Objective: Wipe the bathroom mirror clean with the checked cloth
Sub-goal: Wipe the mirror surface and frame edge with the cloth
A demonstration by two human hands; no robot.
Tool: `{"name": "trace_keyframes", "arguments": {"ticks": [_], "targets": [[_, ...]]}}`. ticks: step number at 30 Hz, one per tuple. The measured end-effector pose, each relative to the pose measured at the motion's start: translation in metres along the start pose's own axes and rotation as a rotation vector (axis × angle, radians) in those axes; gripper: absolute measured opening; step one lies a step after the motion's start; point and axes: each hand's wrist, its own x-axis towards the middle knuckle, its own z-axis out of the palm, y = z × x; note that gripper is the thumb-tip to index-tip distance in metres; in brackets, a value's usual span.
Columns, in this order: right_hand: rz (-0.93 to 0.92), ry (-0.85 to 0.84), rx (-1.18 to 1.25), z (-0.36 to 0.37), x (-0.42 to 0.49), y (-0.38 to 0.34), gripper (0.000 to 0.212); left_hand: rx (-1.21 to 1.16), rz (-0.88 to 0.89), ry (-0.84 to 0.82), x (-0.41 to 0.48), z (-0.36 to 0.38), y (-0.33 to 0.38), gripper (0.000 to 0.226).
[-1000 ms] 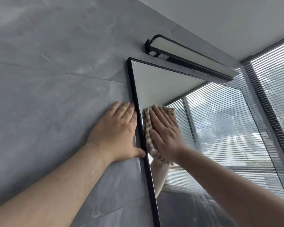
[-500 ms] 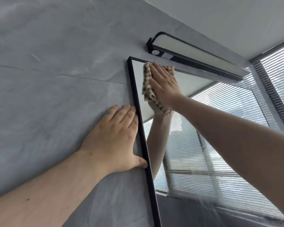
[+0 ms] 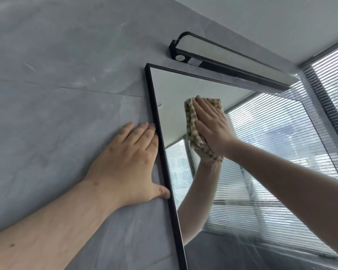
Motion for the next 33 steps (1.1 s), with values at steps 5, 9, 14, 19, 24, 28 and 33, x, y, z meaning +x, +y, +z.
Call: {"name": "trace_keyframes", "arguments": {"ticks": [5,9,14,19,24,28,33], "targets": [[-0.207,0.010,-0.012,0.022,-0.101,0.002,0.062,0.001,-0.007,-0.014,-0.001,0.000,0.000,0.127],[-0.435,-0.006,-0.112,0.031,-0.167,-0.001,0.061,0.019,-0.019,-0.050,-0.002,-0.006,0.001,0.129],[-0.469,-0.062,-0.098,0.033,-0.170,0.007,0.061,0.035,-0.027,-0.039,-0.002,-0.006,0.002,0.131],[0.050,0.076,0.040,0.031,-0.124,0.042,0.063,0.021,-0.021,-0.024,-0.001,-0.002,0.002,0.128],[0.521,0.113,0.079,0.030,-0.121,0.095,0.081,0.030,-0.023,-0.027,-0.001,-0.002,0.002,0.128],[0.579,0.101,0.097,0.031,-0.126,0.086,0.075,0.036,-0.026,-0.034,-0.002,-0.004,0.004,0.129],[0.407,0.084,0.058,0.040,-0.160,0.036,0.069,0.031,-0.033,-0.042,-0.002,-0.006,0.004,0.131]]}}
